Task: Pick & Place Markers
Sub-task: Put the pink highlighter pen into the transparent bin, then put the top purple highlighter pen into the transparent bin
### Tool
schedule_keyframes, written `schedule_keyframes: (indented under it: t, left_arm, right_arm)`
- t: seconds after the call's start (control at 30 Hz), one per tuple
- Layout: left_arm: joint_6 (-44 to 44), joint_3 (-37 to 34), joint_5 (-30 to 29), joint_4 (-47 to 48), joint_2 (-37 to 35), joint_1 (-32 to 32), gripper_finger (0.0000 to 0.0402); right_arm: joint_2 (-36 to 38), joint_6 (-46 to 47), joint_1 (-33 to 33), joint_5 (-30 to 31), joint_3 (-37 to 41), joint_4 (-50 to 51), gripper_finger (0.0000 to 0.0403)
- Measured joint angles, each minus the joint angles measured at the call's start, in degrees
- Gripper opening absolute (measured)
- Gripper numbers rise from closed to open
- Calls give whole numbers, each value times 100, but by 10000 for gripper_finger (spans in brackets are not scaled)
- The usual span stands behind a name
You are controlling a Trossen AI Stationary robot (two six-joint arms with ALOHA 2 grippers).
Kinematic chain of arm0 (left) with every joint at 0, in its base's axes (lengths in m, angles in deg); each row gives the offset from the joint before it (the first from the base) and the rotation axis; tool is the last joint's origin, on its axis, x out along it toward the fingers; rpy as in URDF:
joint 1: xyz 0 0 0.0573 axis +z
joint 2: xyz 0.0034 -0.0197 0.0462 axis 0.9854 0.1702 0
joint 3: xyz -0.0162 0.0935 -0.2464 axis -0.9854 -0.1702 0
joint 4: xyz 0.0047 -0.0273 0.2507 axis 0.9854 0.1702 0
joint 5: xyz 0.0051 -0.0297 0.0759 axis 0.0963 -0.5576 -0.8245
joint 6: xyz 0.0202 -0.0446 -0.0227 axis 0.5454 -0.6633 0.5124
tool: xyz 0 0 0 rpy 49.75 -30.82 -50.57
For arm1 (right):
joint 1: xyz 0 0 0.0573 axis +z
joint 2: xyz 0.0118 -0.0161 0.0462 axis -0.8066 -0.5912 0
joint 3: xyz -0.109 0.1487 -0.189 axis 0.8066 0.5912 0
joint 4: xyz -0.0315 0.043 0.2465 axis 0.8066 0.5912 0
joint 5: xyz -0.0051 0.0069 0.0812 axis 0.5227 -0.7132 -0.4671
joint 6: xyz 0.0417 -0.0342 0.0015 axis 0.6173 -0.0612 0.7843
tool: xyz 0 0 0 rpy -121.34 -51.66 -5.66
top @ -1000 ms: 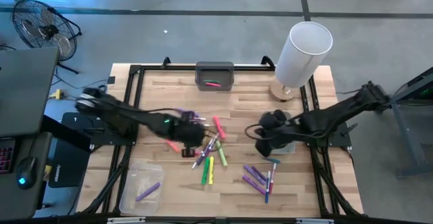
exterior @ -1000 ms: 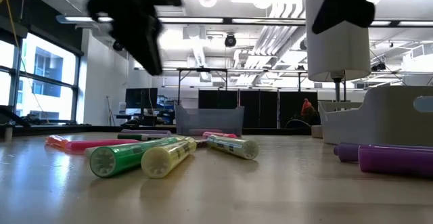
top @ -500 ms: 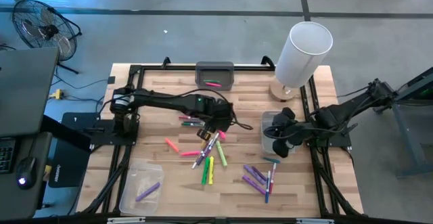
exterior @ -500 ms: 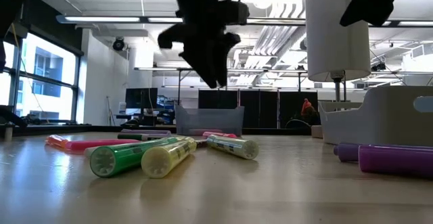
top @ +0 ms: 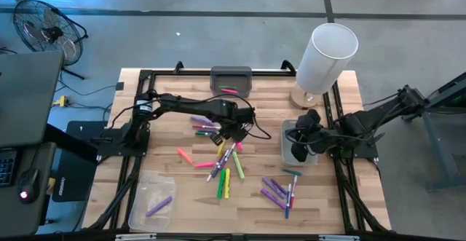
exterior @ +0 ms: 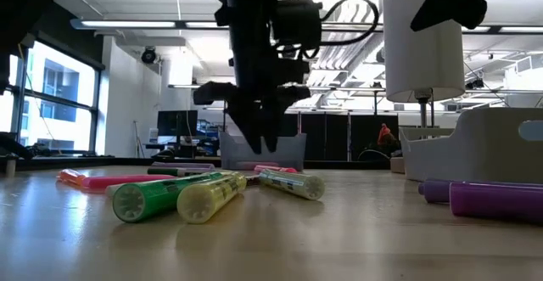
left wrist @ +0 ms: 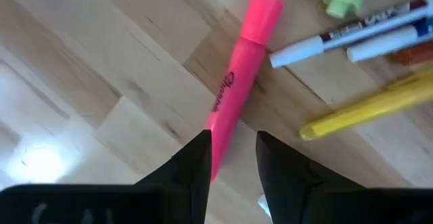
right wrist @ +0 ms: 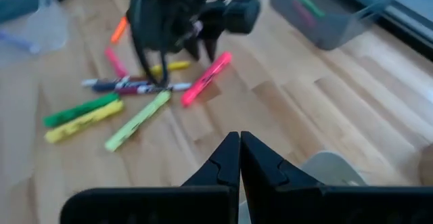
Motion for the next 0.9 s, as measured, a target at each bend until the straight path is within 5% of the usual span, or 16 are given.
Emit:
schedule_keyframes:
  t: [0.43,0.9]
  left_arm:
    - [137,35,8,-265,447,-17,111]
    - [-1833,26,218,-504,684,-52,111]
  right_arm:
    - [-2,15,-307,-5,0,-201,0]
    - [-4,-292,-300,-562,-2,-223,0]
